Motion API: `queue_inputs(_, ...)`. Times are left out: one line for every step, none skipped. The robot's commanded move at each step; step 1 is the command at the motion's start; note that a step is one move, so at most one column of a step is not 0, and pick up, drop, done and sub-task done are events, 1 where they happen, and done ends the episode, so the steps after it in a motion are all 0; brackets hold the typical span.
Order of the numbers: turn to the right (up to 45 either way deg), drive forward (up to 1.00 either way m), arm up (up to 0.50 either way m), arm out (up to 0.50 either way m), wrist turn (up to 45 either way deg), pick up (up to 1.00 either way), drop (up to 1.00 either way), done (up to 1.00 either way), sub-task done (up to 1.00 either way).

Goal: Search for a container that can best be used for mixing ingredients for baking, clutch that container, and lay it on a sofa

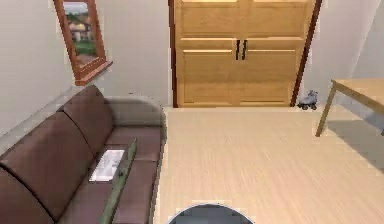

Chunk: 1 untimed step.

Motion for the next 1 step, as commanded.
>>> queue_inputs(0.0, 1.00, 0.00, 0.00, 0.0, 0.00, 0.00, 0.00, 0.00)
